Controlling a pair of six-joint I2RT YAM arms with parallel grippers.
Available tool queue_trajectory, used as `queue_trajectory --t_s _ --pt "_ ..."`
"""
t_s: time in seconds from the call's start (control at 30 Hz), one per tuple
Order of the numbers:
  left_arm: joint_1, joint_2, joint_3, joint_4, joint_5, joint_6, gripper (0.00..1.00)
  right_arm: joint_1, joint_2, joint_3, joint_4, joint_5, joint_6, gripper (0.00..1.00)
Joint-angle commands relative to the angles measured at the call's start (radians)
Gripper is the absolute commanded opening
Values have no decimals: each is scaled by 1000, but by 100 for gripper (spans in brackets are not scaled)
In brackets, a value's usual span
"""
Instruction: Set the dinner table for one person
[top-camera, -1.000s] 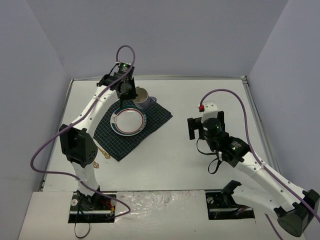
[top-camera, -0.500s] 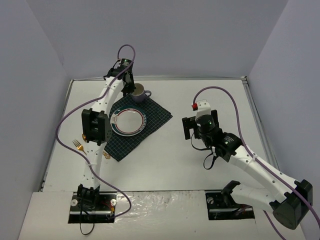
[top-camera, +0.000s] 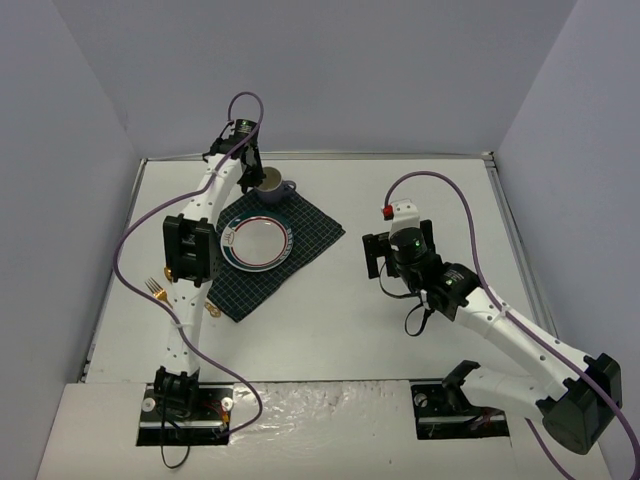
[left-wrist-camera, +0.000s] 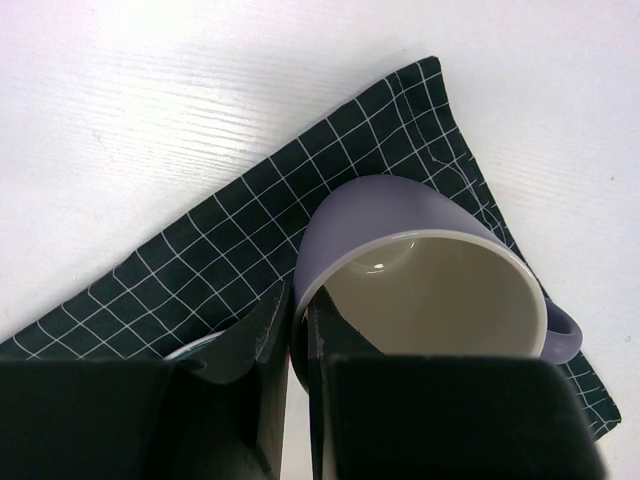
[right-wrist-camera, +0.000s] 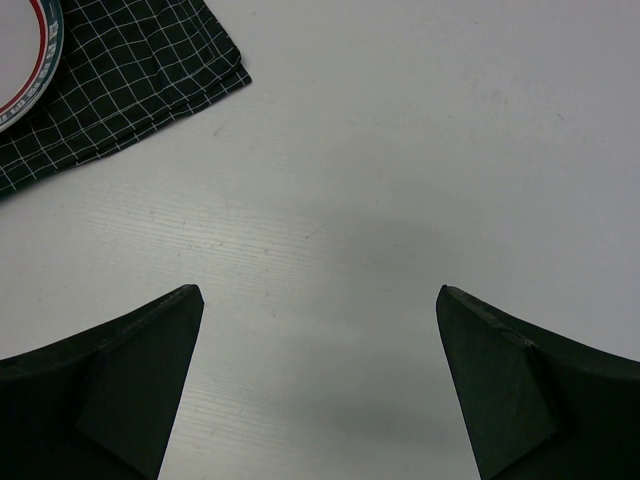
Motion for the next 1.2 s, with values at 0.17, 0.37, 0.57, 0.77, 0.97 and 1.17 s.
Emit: queue_trajectory --t_s 0.17,0.37,0.57,0.77,0.97,1.17 --pt "10 -28 69 116 12 -1 0 -5 10 34 56 1 20 100" --pt "14 -26 69 144 -1 -3 0 -6 22 34 60 -1 20 100" --pt "18 -27 68 156 -8 1 0 -6 35 34 66 -3 19 100" --pt "21 -26 69 164 -21 5 0 -11 41 33 71 -11 15 100" --pt "24 -16 74 171 -26 8 0 -17 40 30 74 -19 14 100" --pt "28 -8 76 166 -29 17 0 -20 44 24 80 -26 16 100"
